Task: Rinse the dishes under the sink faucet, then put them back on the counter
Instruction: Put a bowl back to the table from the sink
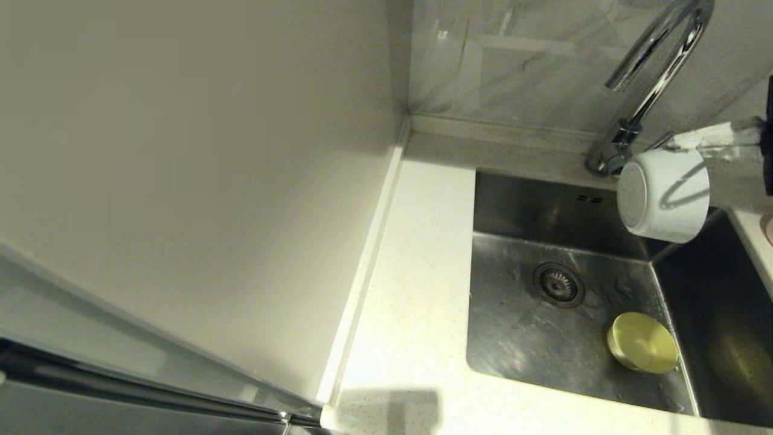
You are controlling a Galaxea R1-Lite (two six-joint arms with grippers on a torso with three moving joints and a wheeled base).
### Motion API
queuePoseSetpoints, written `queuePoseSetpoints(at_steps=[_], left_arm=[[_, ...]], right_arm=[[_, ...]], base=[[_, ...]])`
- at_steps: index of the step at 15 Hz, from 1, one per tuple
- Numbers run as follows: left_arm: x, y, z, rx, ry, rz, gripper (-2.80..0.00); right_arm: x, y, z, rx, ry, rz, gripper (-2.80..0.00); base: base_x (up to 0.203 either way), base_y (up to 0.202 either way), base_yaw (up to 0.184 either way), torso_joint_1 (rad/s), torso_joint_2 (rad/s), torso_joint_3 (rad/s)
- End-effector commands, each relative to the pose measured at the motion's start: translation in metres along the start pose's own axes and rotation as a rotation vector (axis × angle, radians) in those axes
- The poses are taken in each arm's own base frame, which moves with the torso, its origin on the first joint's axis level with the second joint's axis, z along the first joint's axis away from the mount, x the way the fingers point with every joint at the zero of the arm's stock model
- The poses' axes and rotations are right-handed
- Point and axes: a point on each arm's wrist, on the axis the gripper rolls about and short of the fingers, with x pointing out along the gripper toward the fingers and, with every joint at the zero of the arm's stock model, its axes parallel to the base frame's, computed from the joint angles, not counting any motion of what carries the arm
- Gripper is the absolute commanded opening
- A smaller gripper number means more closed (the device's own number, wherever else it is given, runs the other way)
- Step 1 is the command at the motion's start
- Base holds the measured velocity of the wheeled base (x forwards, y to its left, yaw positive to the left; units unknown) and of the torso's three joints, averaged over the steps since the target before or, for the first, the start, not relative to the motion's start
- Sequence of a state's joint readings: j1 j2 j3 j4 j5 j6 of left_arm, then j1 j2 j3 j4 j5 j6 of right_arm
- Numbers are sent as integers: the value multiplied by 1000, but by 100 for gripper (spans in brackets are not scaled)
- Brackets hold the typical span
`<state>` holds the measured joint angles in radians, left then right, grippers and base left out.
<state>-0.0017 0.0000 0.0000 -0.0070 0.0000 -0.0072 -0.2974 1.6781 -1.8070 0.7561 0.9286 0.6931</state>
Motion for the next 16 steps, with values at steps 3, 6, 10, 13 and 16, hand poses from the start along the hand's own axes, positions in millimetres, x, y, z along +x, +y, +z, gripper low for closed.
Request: queuePoseSetpoints(at_steps=[3,6,10,13,16], left_arm=[[0,0,-1,0,2,0,-280],[0,0,-1,0,2,0,-280],[0,0,-1,0,2,0,-280],[0,0,-1,0,2,0,-280],[0,0,-1,0,2,0,-280]], right_arm=[[-21,-44,-21,-550,-124,-386,-280],[-25,-64,-17,-773,-247,-650,-280],[-32,-56,-7,-1036,-432,-786,-280],[-35,-52,-4,-1161,-457,-864,-280],[-45,-59,2,-1262,-432,-1001,-280]], base=[[0,0,0,0,0,0],[0,0,0,0,0,0],[0,0,0,0,0,0],[0,0,0,0,0,0],[0,0,0,0,0,0]])
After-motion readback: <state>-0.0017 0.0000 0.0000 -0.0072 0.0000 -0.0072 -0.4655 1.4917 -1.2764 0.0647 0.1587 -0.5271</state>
